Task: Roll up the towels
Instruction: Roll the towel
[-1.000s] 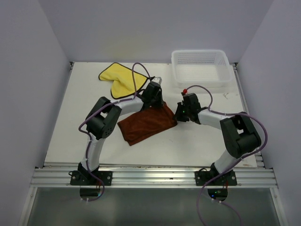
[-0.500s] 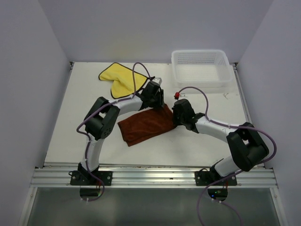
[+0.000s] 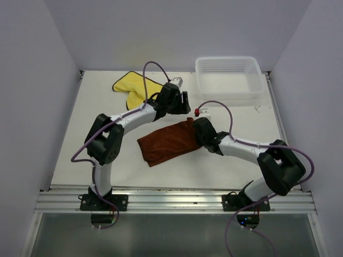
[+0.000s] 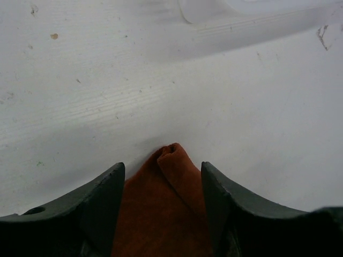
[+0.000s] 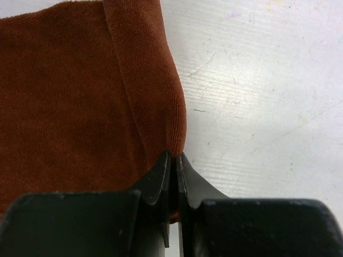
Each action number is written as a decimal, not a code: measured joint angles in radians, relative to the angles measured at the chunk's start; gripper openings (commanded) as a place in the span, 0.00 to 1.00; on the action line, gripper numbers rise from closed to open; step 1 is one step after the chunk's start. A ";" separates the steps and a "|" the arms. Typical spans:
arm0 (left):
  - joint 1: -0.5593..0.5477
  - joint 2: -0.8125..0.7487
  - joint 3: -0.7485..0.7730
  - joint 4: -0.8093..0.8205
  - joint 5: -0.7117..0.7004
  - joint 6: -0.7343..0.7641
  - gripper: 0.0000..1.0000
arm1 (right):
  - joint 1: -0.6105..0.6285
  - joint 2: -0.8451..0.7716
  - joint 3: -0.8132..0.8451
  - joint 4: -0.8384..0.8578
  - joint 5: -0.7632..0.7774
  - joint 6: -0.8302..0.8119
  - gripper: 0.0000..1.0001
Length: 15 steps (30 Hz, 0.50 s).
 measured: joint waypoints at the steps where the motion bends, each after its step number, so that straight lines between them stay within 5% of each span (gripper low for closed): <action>1: 0.000 -0.002 0.002 0.001 0.014 -0.004 0.66 | 0.012 0.000 0.000 0.000 0.015 -0.005 0.00; 15: 0.002 0.042 0.019 0.025 0.232 -0.158 0.68 | 0.063 0.000 -0.001 0.002 0.108 -0.026 0.00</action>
